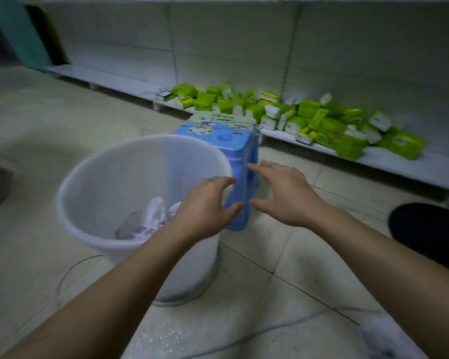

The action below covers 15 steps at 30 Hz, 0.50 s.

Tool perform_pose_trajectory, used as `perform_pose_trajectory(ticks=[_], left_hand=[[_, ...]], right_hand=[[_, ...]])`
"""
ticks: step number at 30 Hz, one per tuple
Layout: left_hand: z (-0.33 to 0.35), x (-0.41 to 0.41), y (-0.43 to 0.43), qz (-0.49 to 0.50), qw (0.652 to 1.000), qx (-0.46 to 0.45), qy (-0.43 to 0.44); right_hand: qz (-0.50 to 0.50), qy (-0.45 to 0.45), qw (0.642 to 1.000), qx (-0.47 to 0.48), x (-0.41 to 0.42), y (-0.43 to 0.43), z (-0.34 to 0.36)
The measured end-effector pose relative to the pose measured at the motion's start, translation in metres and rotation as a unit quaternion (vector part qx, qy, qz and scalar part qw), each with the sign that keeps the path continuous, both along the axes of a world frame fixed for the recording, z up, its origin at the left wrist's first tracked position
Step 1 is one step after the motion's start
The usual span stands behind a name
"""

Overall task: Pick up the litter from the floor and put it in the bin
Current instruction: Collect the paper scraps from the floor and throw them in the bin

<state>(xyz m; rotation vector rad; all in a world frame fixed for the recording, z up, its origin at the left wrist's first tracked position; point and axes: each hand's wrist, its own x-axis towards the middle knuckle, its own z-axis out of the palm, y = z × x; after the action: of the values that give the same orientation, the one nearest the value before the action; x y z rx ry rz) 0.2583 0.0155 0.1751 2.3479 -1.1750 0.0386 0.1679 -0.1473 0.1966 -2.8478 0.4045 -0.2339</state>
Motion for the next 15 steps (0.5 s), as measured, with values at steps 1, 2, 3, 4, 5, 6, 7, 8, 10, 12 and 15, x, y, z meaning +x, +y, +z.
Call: perform_pose_trajectory(ticks=[1, 2, 3, 4, 5, 6, 7, 8, 10, 12, 15], left_hand=[[-0.006, -0.011, -0.010, -0.027, 1.000, -0.002, -0.009], [-0.012, -0.023, -0.020, -0.056, 0.998, -0.005, -0.023], [-0.019, -0.037, -0.031, -0.087, 0.995, -0.007, -0.045], [-0.026, -0.053, -0.042, -0.116, 0.990, -0.003, -0.075], [-0.033, -0.070, -0.051, -0.145, 0.984, 0.002, -0.102], [-0.040, -0.089, -0.060, -0.171, 0.979, 0.005, -0.112], [-0.048, -0.108, -0.068, -0.192, 0.976, 0.009, -0.098], [-0.057, -0.127, -0.074, -0.209, 0.976, 0.016, -0.067], [-0.080, -0.162, -0.083, -0.234, 0.971, 0.042, 0.001], [-0.109, -0.192, -0.087, -0.259, 0.962, 0.080, 0.044], [-0.155, -0.229, -0.086, -0.282, 0.947, 0.134, 0.078]], right_hand=[[-0.021, 0.005, 1.000, -0.018, -0.020, -0.013, -0.004], [-0.041, 0.014, 0.999, -0.033, -0.041, -0.025, -0.011], [-0.060, 0.031, 0.997, -0.042, -0.065, -0.036, -0.019], [-0.078, 0.055, 0.994, -0.046, -0.090, -0.045, -0.030], [-0.095, 0.082, 0.991, -0.046, -0.116, -0.052, -0.042], [-0.113, 0.108, 0.987, -0.042, -0.141, -0.058, -0.053], [-0.132, 0.131, 0.982, -0.035, -0.165, -0.063, -0.063], [-0.152, 0.152, 0.976, -0.022, -0.187, -0.066, -0.072], [-0.183, 0.176, 0.967, 0.007, -0.227, -0.070, -0.092], [-0.202, 0.193, 0.960, 0.037, -0.263, -0.069, -0.117], [-0.217, 0.215, 0.949, 0.080, -0.311, -0.066, -0.162]])
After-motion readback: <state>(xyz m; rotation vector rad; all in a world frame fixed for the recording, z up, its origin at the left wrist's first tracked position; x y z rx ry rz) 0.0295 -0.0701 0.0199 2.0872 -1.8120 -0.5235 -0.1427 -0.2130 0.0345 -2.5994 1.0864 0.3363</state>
